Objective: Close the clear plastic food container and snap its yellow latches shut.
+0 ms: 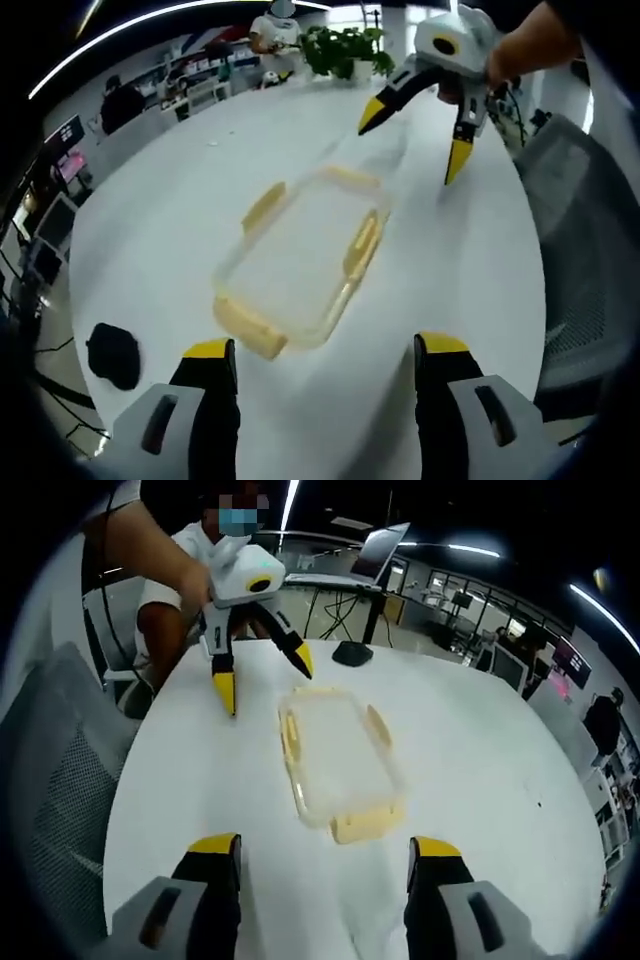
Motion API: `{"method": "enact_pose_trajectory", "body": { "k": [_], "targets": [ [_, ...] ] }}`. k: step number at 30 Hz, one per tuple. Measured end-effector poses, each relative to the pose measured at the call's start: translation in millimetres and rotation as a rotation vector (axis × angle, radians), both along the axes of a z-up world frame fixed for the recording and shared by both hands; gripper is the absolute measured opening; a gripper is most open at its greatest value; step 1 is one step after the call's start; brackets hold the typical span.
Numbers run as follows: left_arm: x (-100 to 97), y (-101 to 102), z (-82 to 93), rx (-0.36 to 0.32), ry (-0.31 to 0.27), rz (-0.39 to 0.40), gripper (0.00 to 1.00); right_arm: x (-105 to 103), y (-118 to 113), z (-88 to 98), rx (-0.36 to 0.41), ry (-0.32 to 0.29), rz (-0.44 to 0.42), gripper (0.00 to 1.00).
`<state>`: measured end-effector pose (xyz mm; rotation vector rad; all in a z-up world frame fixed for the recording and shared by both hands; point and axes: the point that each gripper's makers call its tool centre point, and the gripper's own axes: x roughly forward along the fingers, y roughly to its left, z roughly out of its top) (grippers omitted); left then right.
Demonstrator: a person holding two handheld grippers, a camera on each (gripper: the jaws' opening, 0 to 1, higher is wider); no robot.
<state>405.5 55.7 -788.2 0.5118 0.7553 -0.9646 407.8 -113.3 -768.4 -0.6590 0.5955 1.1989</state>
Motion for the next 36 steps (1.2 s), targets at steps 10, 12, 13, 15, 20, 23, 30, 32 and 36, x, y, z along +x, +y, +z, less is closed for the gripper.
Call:
{"method": "enact_pose_trajectory", "body": {
  "k": [10,12,13,15,20,23,30,32,36],
  "targets": [
    [12.7,10,-2.9,0.057,-0.015,-0.059,0.69,11,3,-6.2,-0.043,-0.012,0.051,0.62],
    [15.9,11,-2.6,0.062,-0.018,-0.065,0.69,13,3,-6.3,-0.041,-0.006,0.053,0.63],
    [17.2,11,-2.6,0.063,-0.019,-0.069,0.69,13,4,-6.3,-0.041,-0.005,0.054,0.63],
    [18.8,13,-3.2,0.075,-0.021,-0.083,0.69,14,4,-7.0,-0.046,-0.004,0.059,0.63],
    [22.9,15,-3.2,0.1,-0.024,-0.121,0.68,17,6,-8.2,-0.062,-0.003,0.079,0.63],
    [25.1,15,-2.9,0.107,-0.024,-0.138,0.67,19,7,-9.3,-0.074,-0.004,0.094,0.62],
    [30.1,16,-4.1,0.14,-0.031,-0.189,0.66,25,11,-6.2,-0.098,-0.013,0.125,0.62],
    [33.8,16,-3.6,0.134,-0.029,-0.185,0.67,29,12,-5.2,-0.104,-0.028,0.13,0.62],
    [38.2,15,-3.2,0.14,-0.037,-0.199,0.67,35,14,-5.5,-0.115,-0.032,0.137,0.61]
  ]
}}
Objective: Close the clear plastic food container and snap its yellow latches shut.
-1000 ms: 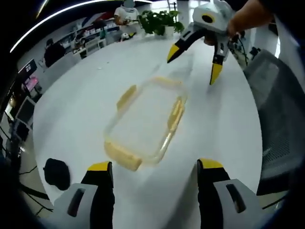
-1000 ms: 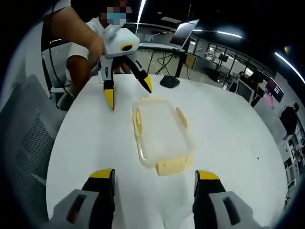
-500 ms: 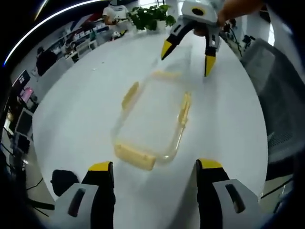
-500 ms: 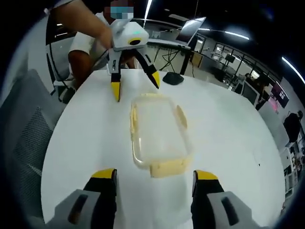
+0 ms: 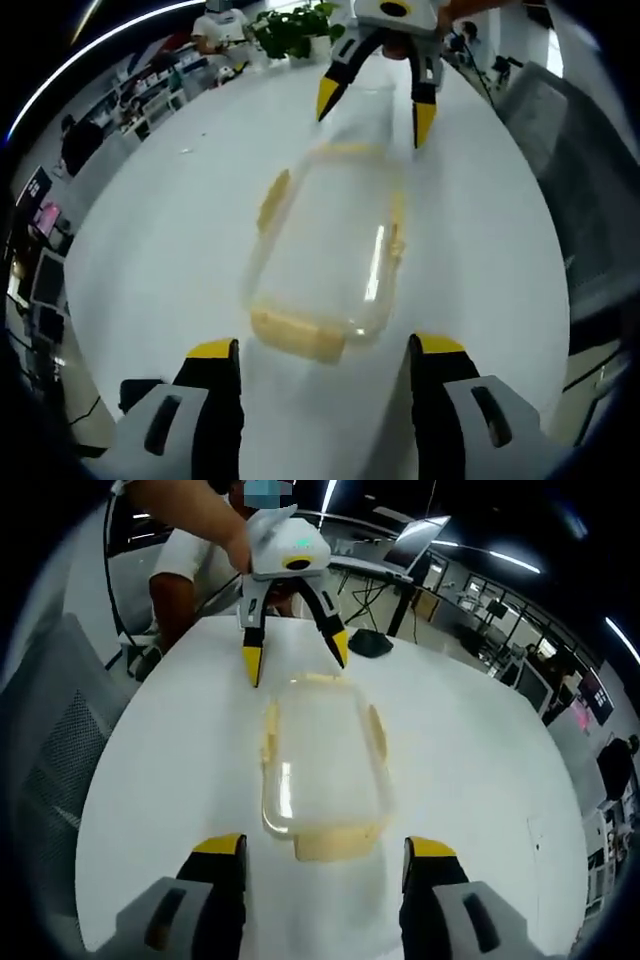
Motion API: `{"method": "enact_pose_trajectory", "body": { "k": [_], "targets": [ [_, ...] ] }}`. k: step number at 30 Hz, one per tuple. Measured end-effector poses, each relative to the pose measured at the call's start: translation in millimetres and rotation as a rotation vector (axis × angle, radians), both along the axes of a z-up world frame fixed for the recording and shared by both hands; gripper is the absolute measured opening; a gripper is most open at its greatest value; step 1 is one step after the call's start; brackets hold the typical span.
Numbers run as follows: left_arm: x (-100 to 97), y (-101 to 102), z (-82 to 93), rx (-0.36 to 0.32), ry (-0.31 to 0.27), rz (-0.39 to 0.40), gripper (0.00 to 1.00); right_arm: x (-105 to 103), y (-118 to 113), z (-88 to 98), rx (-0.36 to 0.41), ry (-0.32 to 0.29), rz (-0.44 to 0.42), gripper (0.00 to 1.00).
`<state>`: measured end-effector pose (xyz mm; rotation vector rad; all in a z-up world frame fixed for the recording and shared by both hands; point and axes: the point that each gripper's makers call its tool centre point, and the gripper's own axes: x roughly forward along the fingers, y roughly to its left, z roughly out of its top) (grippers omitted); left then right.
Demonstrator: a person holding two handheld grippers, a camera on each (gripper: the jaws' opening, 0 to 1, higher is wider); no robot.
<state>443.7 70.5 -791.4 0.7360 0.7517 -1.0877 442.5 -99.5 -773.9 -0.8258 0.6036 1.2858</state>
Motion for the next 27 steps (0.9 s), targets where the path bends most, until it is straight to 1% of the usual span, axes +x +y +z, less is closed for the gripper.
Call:
{"method": "enact_pose_trajectory", "body": {
  "k": [7,10,13,20,23,26,27],
  "targets": [
    [5.3,1,-0.2,0.029,-0.009,-0.052,0.66,-1,4,-5.0,-0.025,0.022,0.025,0.59],
    [5.3,2,0.1,0.051,-0.014,-0.1,0.65,-3,6,-7.5,-0.031,0.046,0.044,0.6],
    [6.6,3,-0.4,0.069,-0.015,-0.126,0.64,-5,4,-11.6,-0.056,0.05,0.066,0.59],
    [6.5,1,-1.9,0.076,0.007,-0.165,0.63,0,6,-14.7,-0.073,0.047,0.077,0.58],
    [7.2,0,-2.5,0.078,0.012,-0.18,0.64,0,6,-16.7,-0.078,0.062,0.074,0.58],
    [9.4,-2,-1.7,0.074,0.002,-0.199,0.66,1,5,-19.6,-0.093,0.064,0.082,0.57],
    [8.9,-2,-2.5,0.073,0.014,-0.204,0.65,1,5,-20.0,-0.097,0.065,0.083,0.56]
  ]
}}
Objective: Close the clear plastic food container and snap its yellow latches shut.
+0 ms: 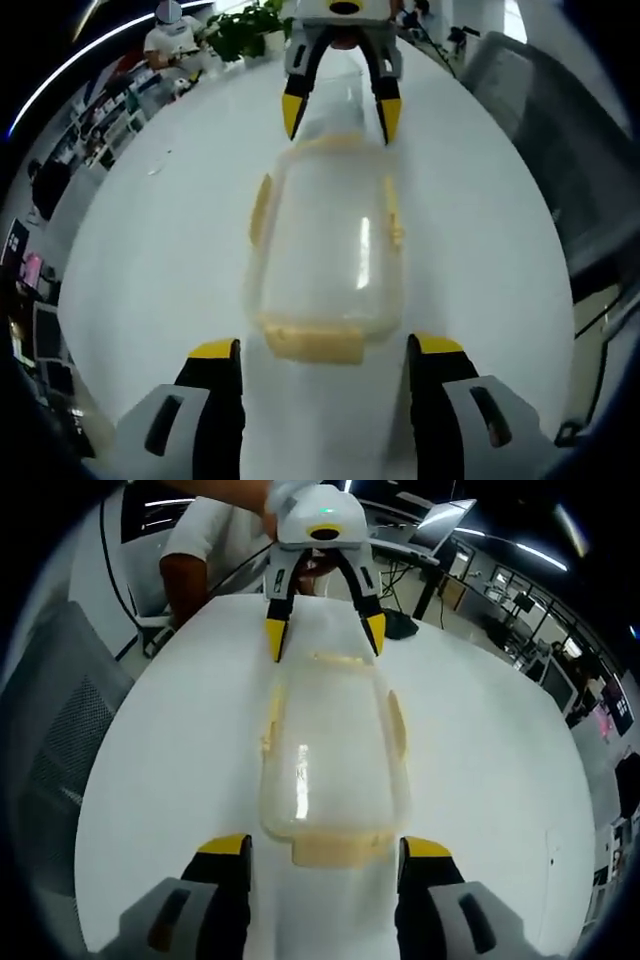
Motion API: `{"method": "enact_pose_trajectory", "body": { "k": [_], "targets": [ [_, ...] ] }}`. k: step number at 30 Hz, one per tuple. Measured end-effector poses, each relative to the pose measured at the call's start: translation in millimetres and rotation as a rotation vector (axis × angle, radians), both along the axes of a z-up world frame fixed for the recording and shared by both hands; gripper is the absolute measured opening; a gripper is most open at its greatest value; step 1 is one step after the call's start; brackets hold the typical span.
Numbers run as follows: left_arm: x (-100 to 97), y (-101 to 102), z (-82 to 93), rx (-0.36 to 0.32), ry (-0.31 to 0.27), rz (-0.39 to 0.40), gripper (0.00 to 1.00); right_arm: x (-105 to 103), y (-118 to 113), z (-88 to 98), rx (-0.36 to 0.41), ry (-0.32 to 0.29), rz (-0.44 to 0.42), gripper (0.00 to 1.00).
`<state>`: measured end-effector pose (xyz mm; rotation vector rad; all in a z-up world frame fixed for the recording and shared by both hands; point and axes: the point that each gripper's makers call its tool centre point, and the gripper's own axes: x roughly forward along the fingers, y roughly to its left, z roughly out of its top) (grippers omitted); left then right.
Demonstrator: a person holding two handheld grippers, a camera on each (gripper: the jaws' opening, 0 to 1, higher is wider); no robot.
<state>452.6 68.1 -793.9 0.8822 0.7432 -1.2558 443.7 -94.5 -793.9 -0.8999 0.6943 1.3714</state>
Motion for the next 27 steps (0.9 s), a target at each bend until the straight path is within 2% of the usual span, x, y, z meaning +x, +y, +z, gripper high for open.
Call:
{"method": "enact_pose_trajectory", "body": {
  "k": [8,12,16,18,23,25,27],
  "targets": [
    [6.5,0,-0.8,0.008,0.012,-0.026,0.64,2,1,-5.5,-0.03,0.032,-0.005,0.56],
    [9.0,1,-1.6,0.017,0.031,-0.031,0.54,3,1,-6.2,-0.037,0.043,-0.007,0.57],
    [10.0,1,-2.0,0.009,0.047,-0.028,0.54,3,1,-7.7,-0.054,0.068,0.002,0.55],
    [8.4,1,-2.8,0.006,0.063,-0.032,0.52,2,0,-8.6,-0.061,0.093,0.0,0.52],
    [7.8,-1,-4.7,-0.003,0.084,-0.041,0.48,0,0,-9.6,-0.068,0.11,0.004,0.51],
    [2.4,-1,-6.8,-0.004,0.128,-0.039,0.43,0,0,-10.5,-0.07,0.119,0.0,0.5],
    [2.3,-3,-5.5,-0.023,0.129,-0.044,0.38,-1,0,-10.6,-0.071,0.123,0.004,0.49]
  ]
}}
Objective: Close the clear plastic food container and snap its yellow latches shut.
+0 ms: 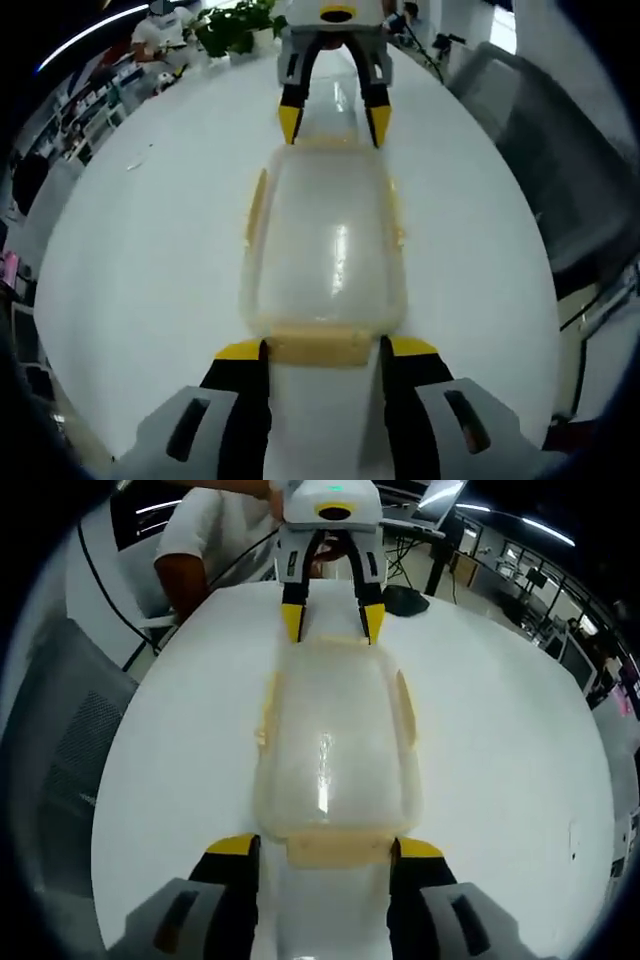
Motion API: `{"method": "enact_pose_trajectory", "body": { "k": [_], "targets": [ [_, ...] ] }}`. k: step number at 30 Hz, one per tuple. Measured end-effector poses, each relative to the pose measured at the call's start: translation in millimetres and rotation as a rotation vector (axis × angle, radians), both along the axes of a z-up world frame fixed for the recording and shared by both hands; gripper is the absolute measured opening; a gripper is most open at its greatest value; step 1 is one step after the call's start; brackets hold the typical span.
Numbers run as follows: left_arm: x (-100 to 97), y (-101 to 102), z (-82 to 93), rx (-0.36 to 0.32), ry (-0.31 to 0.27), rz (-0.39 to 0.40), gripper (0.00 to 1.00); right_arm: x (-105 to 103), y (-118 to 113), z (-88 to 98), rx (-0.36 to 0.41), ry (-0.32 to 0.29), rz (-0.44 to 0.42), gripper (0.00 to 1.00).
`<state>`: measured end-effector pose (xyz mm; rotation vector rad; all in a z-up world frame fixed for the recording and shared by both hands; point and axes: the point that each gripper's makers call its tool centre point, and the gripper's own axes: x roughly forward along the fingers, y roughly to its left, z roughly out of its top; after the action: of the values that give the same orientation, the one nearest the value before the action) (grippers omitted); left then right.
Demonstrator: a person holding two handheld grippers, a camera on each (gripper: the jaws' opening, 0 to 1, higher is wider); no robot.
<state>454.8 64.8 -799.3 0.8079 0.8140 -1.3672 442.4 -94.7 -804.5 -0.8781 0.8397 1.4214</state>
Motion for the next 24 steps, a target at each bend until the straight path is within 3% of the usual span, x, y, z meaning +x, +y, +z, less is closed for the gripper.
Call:
{"method": "enact_pose_trajectory", "body": {
  "k": [7,19,24],
  "targets": [
    [-2.2,1.0,0.5,0.011,-0.003,-0.028,0.38,2.5,-2.2,1.1,-0.022,-0.01,0.009,0.37],
    [-2.7,0.7,0.0,0.026,-0.004,-0.026,0.37,2.2,-1.2,0.4,-0.063,-0.008,0.017,0.37],
    [-4.6,-1.2,0.0,0.08,-0.005,-0.012,0.38,2.3,-0.6,-0.6,-0.114,-0.006,0.022,0.38]
  ]
}}
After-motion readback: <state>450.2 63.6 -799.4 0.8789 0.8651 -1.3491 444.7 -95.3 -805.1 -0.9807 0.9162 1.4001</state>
